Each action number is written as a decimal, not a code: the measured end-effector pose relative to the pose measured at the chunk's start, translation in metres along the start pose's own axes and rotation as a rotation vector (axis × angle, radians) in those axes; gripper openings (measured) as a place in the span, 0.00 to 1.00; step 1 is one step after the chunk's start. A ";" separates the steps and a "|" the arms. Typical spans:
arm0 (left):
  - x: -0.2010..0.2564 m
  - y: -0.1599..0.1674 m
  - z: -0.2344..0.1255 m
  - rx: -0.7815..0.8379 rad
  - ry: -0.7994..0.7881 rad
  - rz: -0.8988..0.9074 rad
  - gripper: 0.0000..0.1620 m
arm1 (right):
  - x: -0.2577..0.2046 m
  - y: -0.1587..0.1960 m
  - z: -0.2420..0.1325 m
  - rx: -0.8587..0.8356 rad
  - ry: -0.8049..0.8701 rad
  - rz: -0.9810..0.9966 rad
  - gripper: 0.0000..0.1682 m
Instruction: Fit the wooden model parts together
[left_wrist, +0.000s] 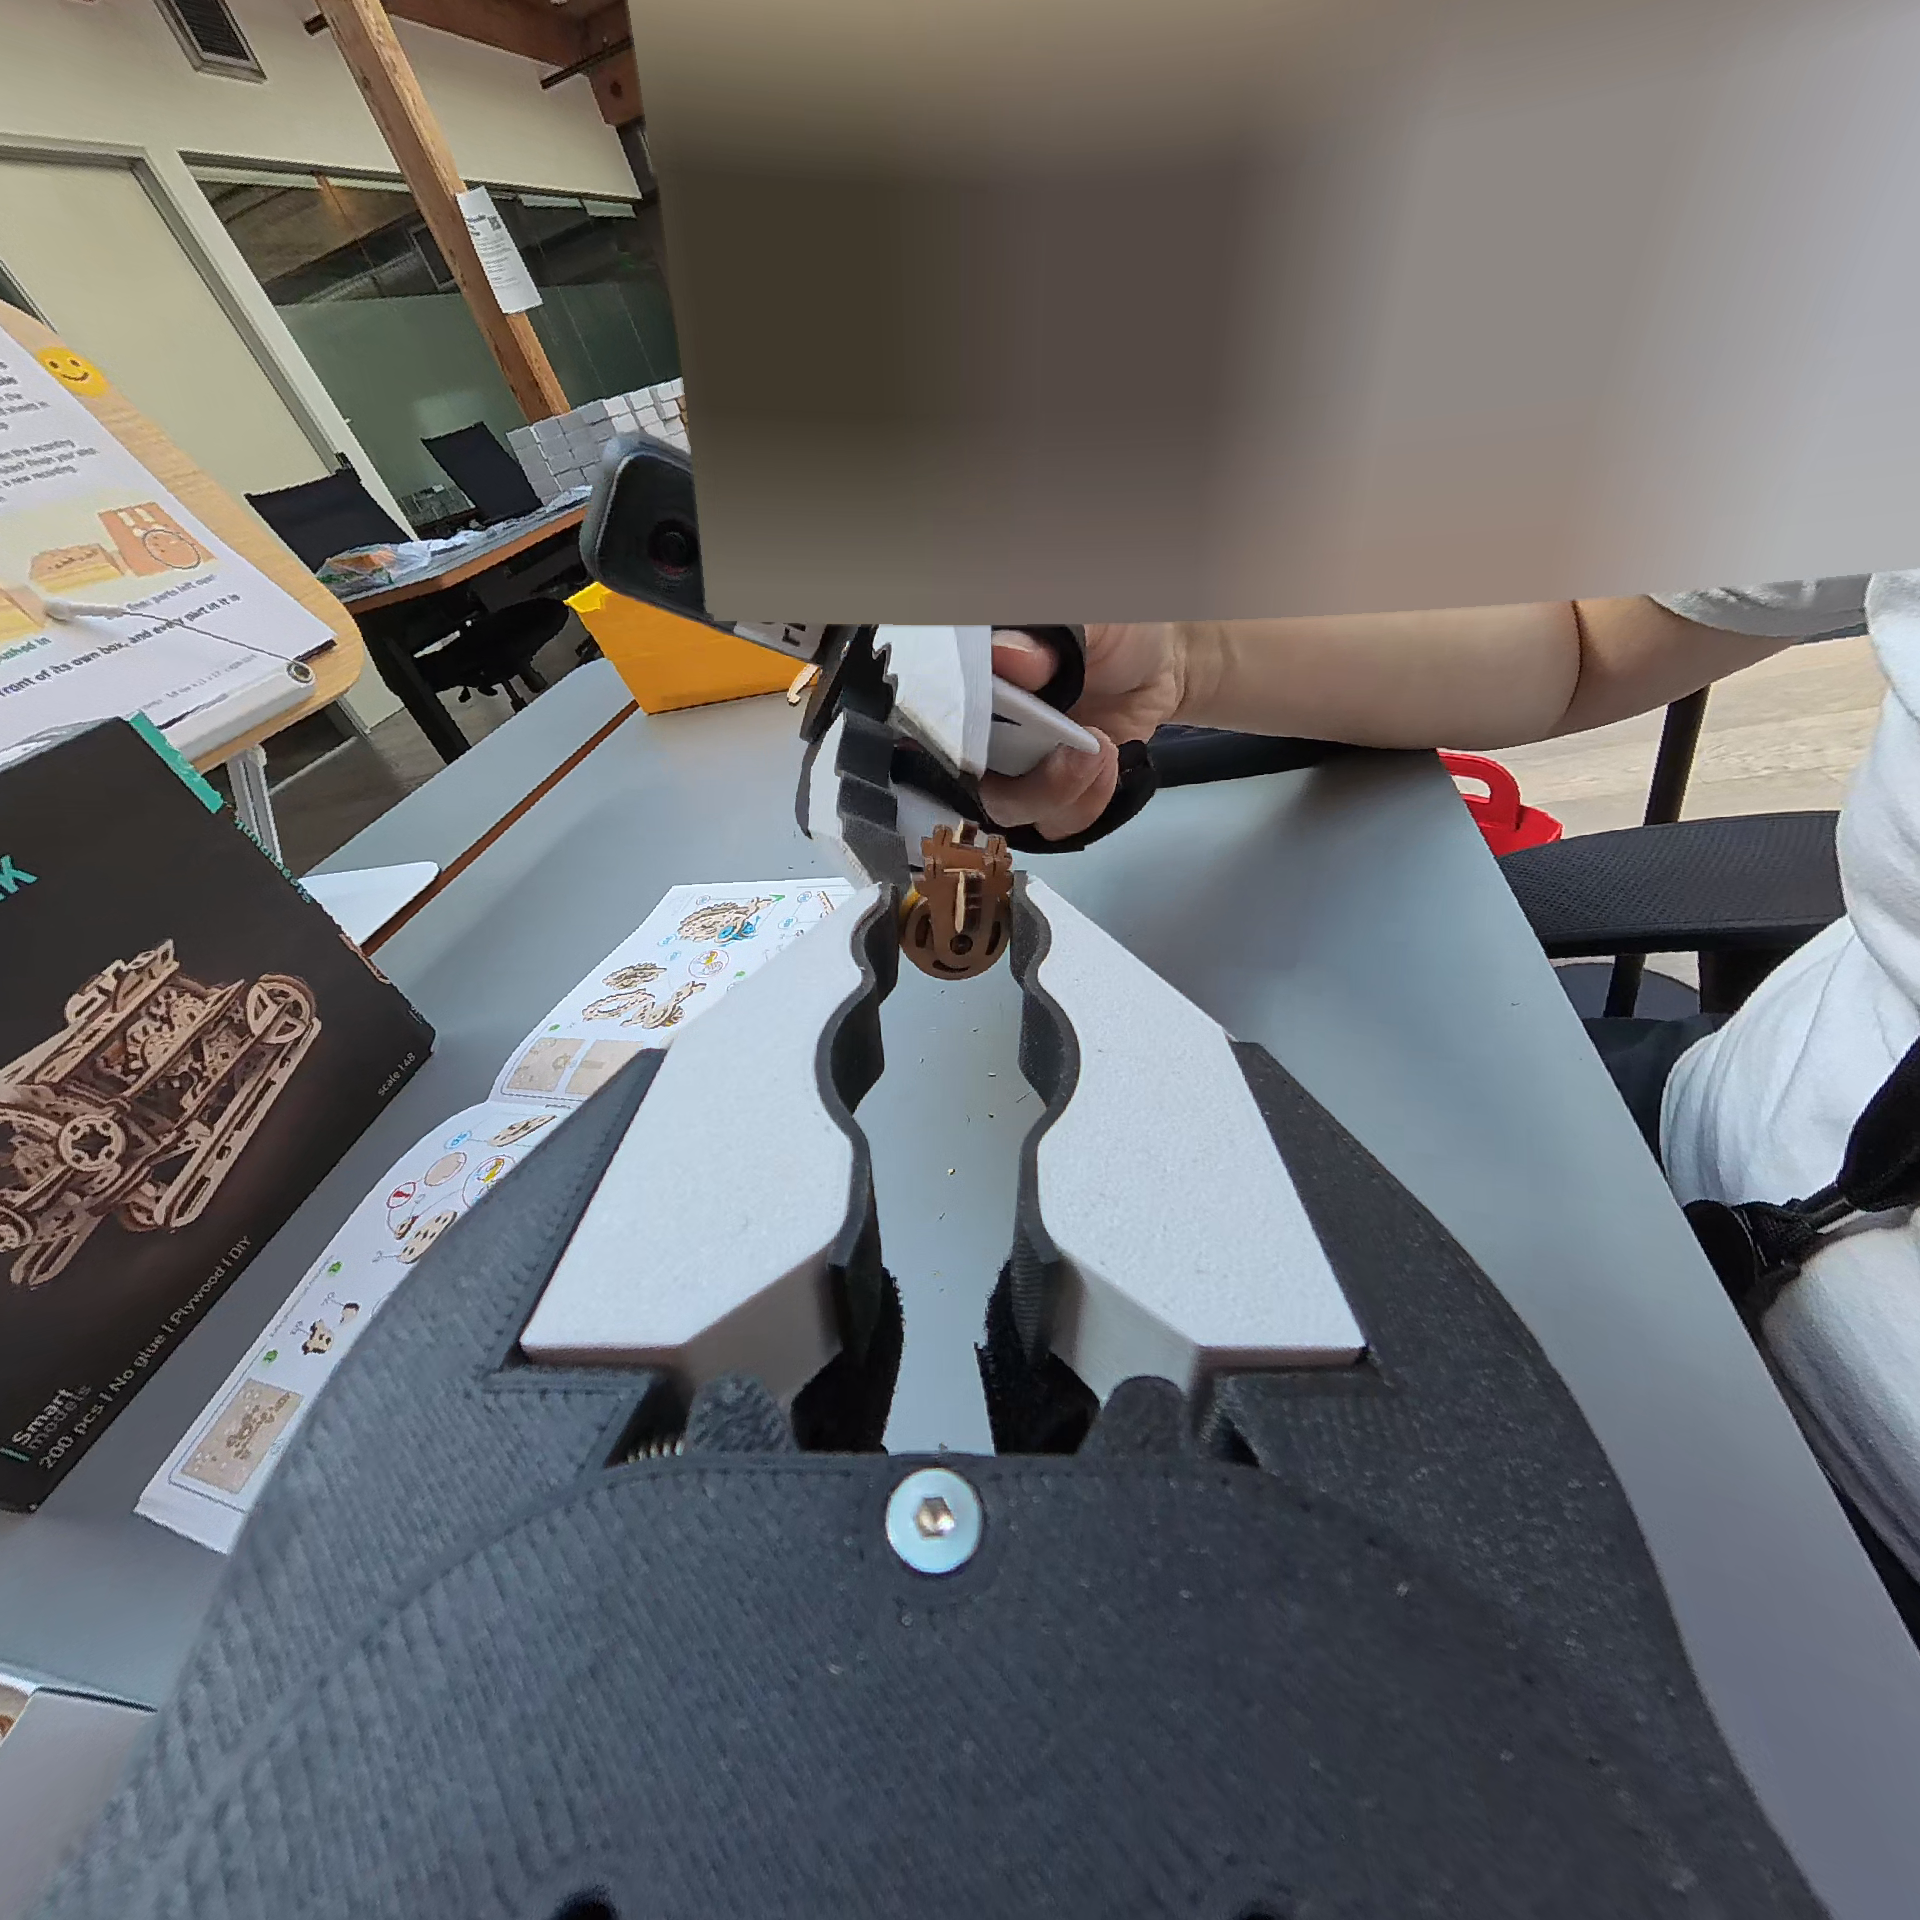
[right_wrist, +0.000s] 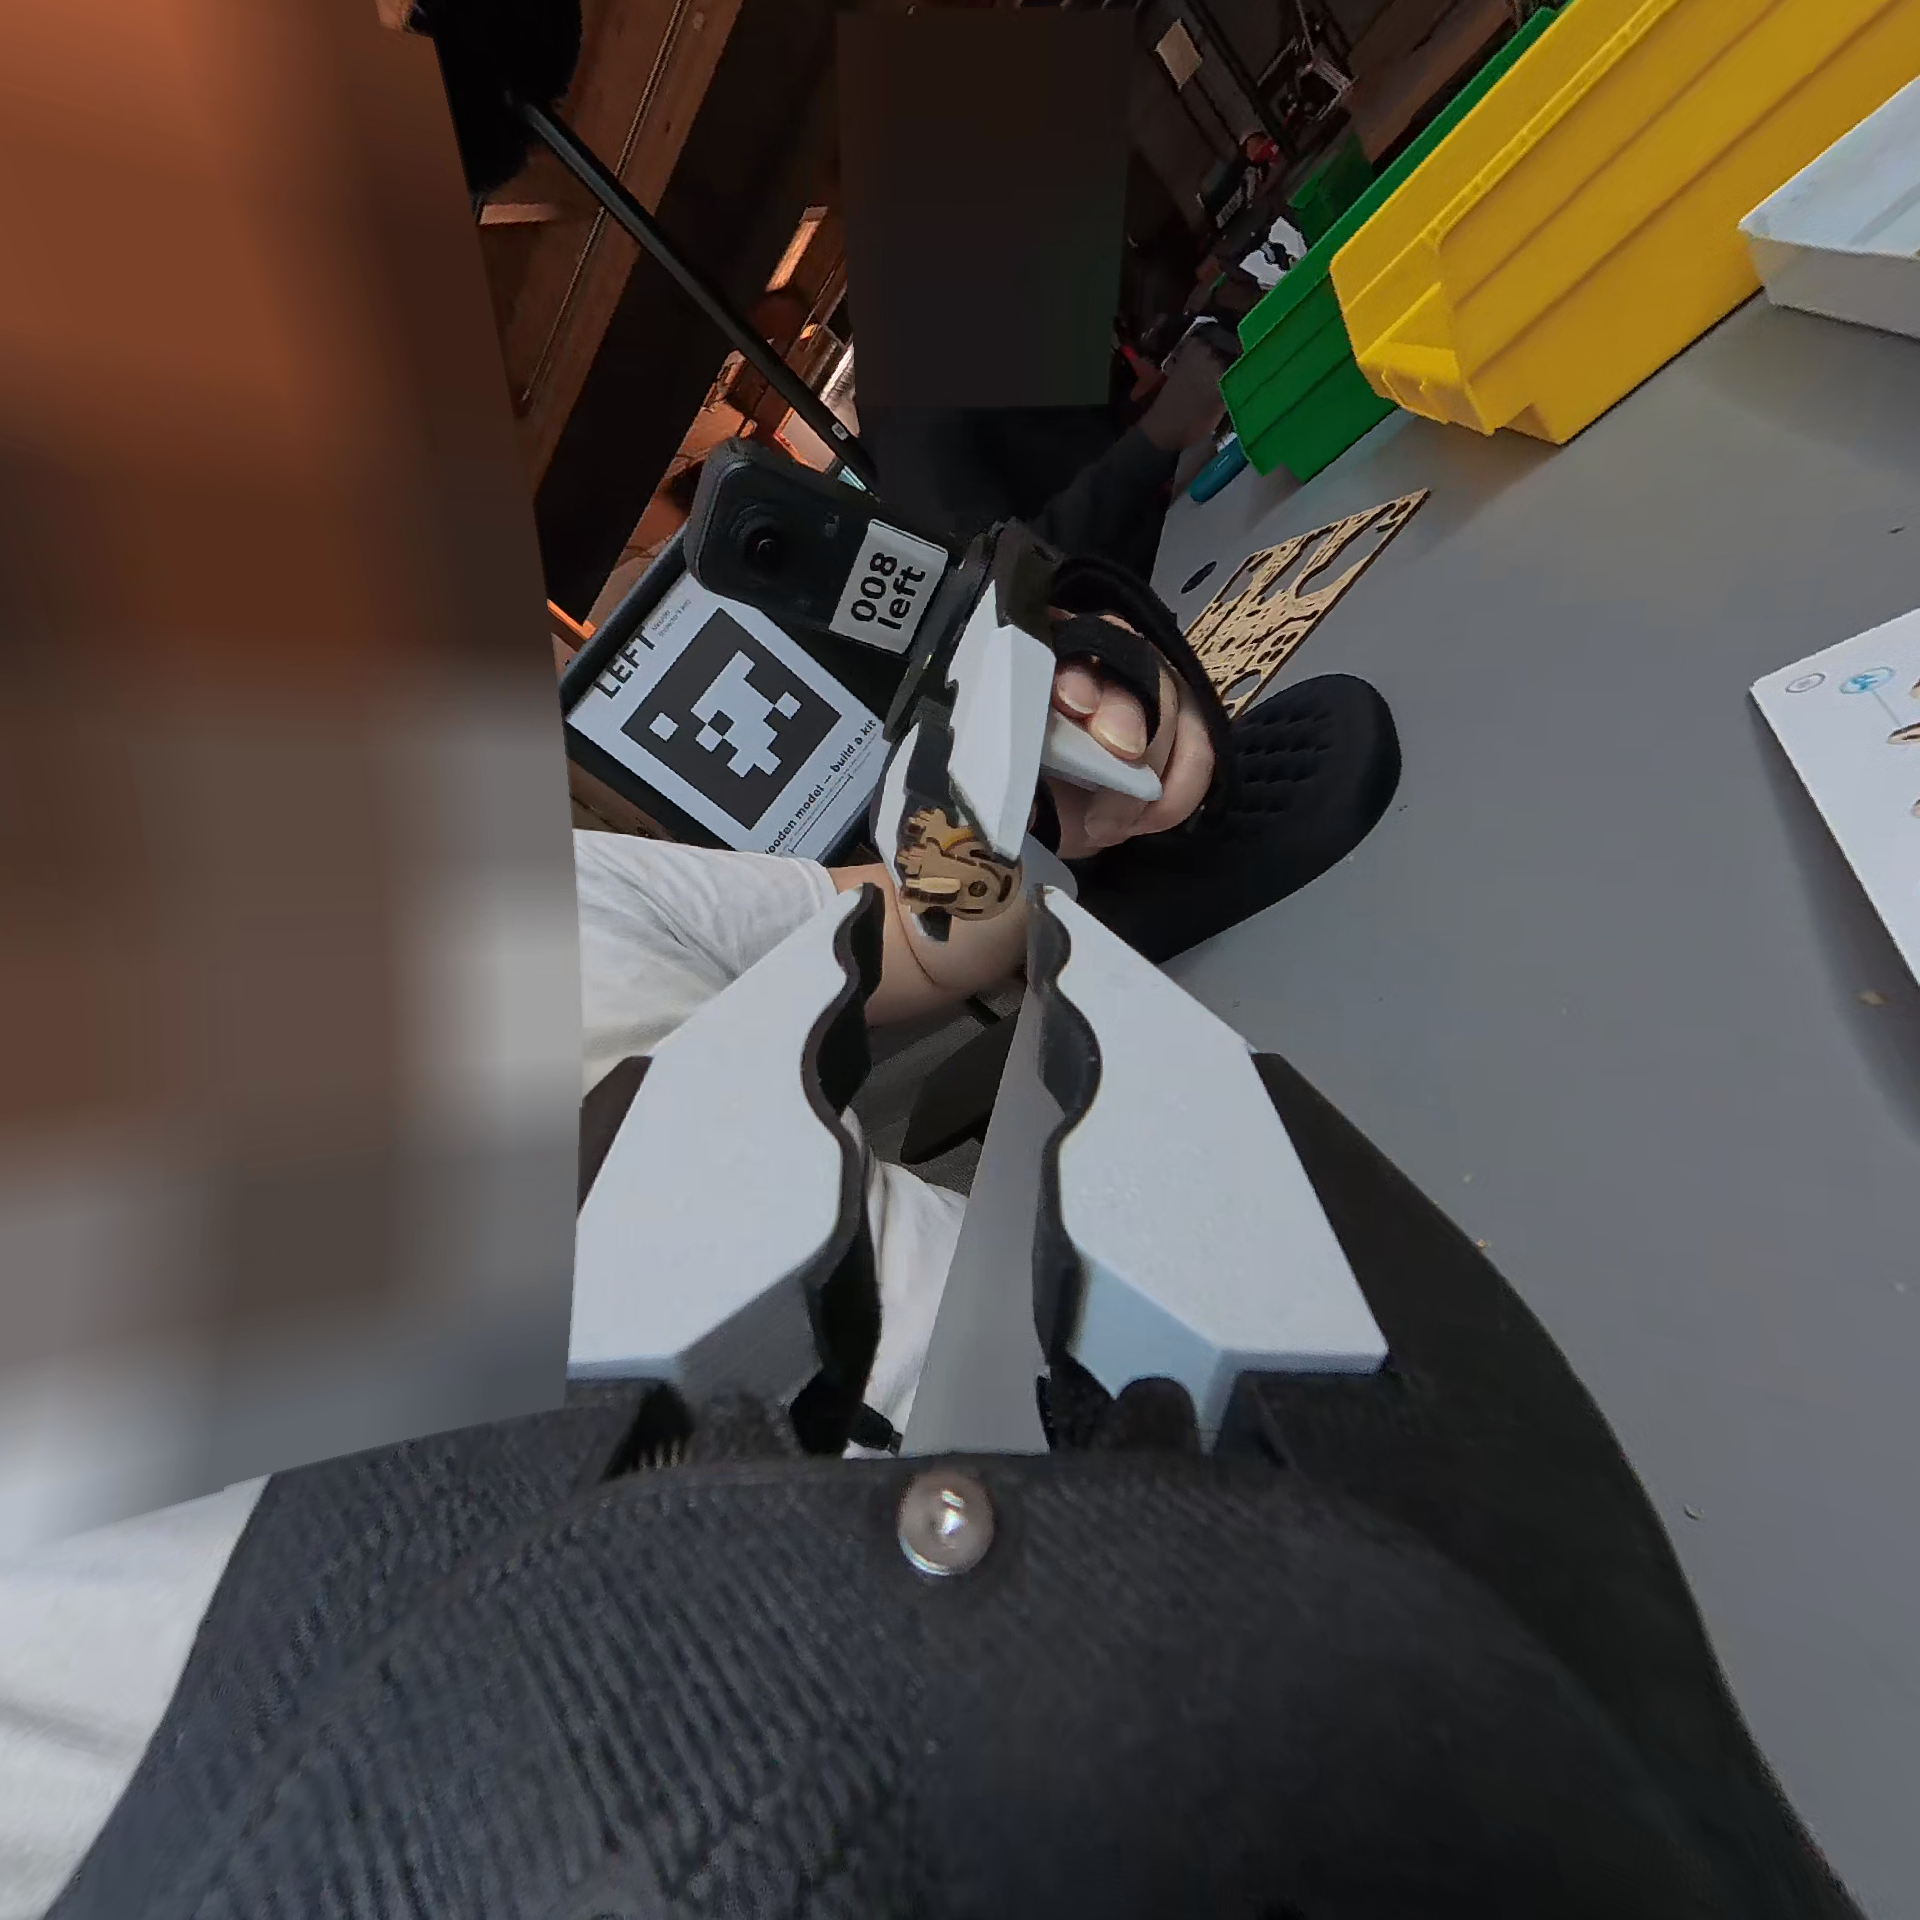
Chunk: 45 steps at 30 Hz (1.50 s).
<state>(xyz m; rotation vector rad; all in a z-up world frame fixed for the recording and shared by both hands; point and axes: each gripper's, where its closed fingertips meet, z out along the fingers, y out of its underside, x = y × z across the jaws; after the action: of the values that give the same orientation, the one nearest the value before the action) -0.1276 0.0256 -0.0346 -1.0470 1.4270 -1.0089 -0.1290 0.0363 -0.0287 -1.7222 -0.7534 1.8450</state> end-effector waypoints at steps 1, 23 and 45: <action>-0.002 0.001 -0.001 -0.004 -0.008 -0.002 0.11 | 0.000 0.001 -0.001 -0.020 0.019 -0.051 0.16; 0.027 0.040 0.000 -0.197 0.282 -0.246 0.12 | 0.010 0.039 0.014 -0.439 0.334 -1.358 0.24; 0.005 0.058 -0.009 -0.317 0.436 -0.506 0.21 | 0.045 0.038 0.027 -0.543 0.224 -1.337 0.16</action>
<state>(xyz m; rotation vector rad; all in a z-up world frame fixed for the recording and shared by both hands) -0.1417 0.0361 -0.0912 -1.5367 1.7558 -1.4720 -0.1588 0.0391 -0.0862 -1.0632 -1.7993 0.5347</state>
